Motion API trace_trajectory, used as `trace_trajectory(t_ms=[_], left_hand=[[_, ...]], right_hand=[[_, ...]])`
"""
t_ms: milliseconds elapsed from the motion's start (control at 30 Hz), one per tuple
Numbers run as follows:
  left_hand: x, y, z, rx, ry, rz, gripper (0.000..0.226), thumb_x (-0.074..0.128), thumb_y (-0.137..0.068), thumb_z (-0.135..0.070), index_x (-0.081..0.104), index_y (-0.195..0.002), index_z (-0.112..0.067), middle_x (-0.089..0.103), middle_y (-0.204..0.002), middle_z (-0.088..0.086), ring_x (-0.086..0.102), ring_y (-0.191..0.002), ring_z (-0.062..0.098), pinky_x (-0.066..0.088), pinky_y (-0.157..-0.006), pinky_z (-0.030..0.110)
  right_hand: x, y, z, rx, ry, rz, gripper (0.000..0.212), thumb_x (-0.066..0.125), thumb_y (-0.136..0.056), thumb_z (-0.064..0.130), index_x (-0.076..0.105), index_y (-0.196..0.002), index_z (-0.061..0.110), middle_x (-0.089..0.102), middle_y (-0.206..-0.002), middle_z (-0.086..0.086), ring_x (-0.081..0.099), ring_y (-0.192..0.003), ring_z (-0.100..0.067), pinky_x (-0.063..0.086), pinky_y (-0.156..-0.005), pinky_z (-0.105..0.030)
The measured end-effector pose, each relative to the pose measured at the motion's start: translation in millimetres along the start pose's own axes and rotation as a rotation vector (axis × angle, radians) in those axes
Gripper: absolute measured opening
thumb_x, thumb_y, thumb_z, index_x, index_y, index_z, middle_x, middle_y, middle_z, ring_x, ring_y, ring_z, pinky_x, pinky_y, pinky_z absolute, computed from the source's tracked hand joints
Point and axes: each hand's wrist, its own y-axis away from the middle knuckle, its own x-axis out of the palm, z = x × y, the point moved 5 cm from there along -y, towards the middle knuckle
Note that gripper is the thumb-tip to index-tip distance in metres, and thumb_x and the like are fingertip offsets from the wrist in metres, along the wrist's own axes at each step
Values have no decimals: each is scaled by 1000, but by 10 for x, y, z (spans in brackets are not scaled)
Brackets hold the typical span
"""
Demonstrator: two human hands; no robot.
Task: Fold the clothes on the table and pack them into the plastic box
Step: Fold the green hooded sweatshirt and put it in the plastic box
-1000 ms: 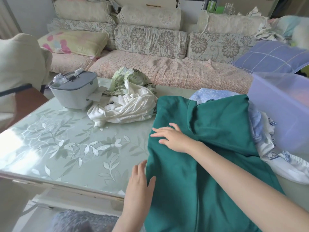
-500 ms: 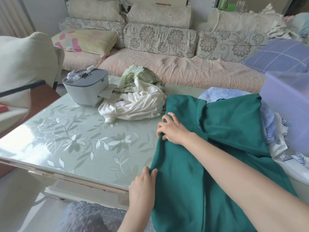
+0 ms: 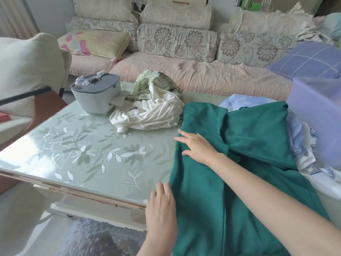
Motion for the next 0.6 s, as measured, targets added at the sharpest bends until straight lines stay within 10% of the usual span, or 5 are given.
trace_trajectory(t_ms=[133, 400, 600], left_hand=[[59, -44, -113, 207, 6, -16, 79, 92, -40, -34, 67, -113, -15, 62, -123, 15, 63, -109, 32, 57, -75, 37], [367, 45, -145, 367, -54, 160, 55, 34, -86, -50, 45, -131, -22, 57, -133, 5, 48, -126, 28, 32, -101, 40], [397, -31, -237, 420, -64, 244, 65, 30, -87, -58, 43, -140, -24, 48, -142, 6, 47, -129, 27, 43, -100, 42]], right_hand=[[-157, 354, -311, 155, 25, 4, 58, 51, -95, 39, 29, -148, 30, 2, -160, 6, 9, -147, -16, 6, -119, -42], [-14, 825, -555, 297, -164, -15, 59, 51, -96, 38, 27, -149, 28, -3, -160, 5, 2, -147, -13, 21, -115, -38], [7, 1085, -857, 650, -550, -264, 71, 75, -77, 31, 43, -137, 9, 59, -107, -8, 52, -109, -24, 40, -88, -30]])
